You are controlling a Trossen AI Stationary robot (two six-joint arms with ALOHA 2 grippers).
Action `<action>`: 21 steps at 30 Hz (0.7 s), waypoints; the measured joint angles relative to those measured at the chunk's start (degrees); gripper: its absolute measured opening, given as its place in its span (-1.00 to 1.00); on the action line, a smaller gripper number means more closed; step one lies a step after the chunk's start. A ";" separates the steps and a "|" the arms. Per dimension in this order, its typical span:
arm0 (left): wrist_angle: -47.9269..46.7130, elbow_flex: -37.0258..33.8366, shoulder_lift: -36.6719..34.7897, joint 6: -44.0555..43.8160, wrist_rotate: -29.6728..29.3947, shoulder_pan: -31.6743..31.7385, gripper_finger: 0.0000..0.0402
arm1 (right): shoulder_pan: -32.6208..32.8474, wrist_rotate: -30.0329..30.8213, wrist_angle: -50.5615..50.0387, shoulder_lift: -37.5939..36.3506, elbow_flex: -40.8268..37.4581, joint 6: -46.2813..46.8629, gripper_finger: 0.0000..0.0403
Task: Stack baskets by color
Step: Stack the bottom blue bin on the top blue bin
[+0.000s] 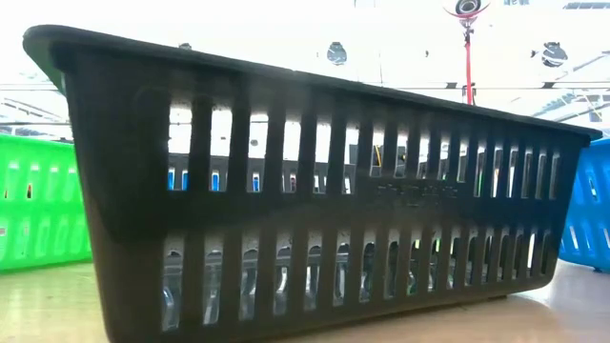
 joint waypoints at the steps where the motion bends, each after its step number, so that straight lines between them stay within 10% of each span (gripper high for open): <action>1: -0.02 0.00 0.00 -0.80 0.00 0.00 -0.85 | -0.03 -0.91 0.73 0.51 0.00 -0.42 -0.62; 12: -0.32 0.00 0.00 -4.47 0.00 0.00 -0.85 | 0.00 -0.59 -4.76 5.38 -0.05 -14.58 -0.04; 21: -1.81 0.00 0.00 -5.18 0.00 0.00 -0.85 | 0.76 -0.35 -4.84 8.15 -0.05 -20.04 -0.11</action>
